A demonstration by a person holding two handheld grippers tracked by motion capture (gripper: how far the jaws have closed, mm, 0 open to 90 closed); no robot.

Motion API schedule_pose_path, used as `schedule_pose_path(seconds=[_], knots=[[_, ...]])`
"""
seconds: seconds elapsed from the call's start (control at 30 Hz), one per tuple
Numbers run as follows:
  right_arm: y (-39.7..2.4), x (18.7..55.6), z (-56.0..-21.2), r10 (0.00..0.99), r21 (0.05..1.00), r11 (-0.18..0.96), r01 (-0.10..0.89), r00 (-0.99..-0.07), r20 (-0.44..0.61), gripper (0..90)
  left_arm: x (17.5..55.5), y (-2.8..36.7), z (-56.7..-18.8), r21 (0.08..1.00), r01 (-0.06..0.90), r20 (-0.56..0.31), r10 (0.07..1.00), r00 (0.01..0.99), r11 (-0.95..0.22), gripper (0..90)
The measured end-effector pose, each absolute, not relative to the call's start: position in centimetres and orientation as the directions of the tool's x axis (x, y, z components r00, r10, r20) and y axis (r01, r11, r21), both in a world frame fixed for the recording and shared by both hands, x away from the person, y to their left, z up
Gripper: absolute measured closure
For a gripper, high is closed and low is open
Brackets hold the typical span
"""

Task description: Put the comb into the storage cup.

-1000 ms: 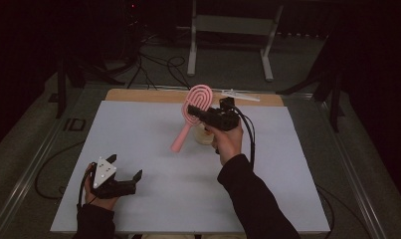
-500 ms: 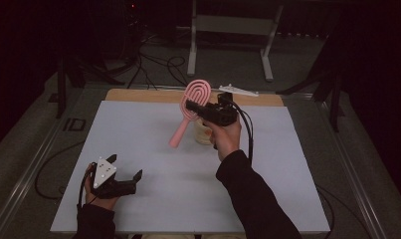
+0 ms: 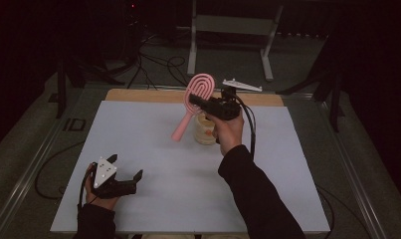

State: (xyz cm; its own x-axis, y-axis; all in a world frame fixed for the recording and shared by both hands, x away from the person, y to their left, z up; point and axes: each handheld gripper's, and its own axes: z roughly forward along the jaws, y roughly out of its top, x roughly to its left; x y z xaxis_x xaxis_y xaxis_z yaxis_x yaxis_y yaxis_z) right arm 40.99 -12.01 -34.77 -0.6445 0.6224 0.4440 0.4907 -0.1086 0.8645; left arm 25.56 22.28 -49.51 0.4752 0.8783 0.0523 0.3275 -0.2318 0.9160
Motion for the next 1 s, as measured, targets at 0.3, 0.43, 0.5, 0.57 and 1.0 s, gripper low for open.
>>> schedule_pose_path(seconds=[0.3, 0.43, 0.5, 0.57, 1.0], knots=[[-12.2, 41.8, -34.6, 0.635, 0.856, -0.126, 0.501, -0.623, 0.458, 63.9, 25.6, 22.4, -49.5, 0.917, 0.326, 0.051, 0.881, 0.471, -0.227, 1.0], [-12.0, 42.1, -34.5, 0.637, 0.859, -0.125, 0.497, -0.623, 0.453, 63.9, 25.6, 22.4, -49.5, 0.917, 0.327, 0.052, 0.881, 0.471, -0.229, 1.0], [-11.9, 42.1, -34.5, 0.64, 0.86, -0.122, 0.496, -0.623, 0.45, 63.9, 25.6, 22.4, -49.5, 0.917, 0.327, 0.052, 0.88, 0.471, -0.229, 1.0], [-11.7, 42.2, -34.5, 0.646, 0.862, -0.115, 0.495, -0.622, 0.443, 63.9, 25.6, 22.4, -49.5, 0.918, 0.325, 0.052, 0.881, 0.47, -0.227, 1.1], [-11.9, 42.8, -34.3, 0.664, 0.865, -0.125, 0.486, -0.607, 0.437, 63.9, 25.6, 22.4, -49.5, 0.919, 0.325, 0.05, 0.883, 0.467, -0.225, 1.1]])
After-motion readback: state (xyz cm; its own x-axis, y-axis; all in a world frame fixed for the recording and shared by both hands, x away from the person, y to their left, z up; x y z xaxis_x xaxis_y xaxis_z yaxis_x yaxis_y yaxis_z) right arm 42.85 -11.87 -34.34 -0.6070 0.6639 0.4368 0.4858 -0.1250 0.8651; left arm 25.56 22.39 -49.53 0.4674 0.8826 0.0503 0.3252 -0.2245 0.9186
